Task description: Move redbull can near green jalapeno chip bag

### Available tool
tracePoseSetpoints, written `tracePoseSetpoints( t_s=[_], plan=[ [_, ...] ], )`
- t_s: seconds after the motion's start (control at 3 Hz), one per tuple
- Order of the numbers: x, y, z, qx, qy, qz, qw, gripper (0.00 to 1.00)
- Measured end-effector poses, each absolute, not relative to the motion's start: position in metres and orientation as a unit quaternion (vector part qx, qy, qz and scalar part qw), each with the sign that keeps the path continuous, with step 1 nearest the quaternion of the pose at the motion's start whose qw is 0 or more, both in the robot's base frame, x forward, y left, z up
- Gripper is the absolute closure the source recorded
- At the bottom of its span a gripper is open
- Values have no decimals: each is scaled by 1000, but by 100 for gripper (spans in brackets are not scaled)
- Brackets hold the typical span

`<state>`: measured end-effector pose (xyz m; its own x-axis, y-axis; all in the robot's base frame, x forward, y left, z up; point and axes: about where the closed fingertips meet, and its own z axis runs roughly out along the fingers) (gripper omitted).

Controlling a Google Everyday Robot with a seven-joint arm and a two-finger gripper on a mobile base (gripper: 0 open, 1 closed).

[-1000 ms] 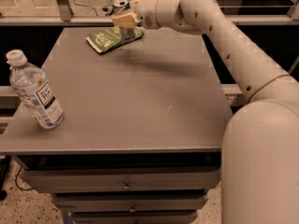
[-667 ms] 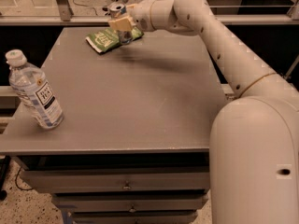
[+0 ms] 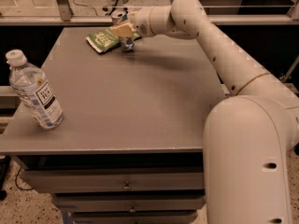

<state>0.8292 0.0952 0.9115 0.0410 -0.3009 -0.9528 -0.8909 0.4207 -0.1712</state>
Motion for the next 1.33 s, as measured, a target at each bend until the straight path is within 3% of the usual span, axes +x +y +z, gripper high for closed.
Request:
tracePoseSetpoints(
  t_s=[0.33,1.33],
  plan=[
    [832,93,902,-457,649,273,544,83],
    [833,93,901,-451,653,280,541,12]
  ],
)
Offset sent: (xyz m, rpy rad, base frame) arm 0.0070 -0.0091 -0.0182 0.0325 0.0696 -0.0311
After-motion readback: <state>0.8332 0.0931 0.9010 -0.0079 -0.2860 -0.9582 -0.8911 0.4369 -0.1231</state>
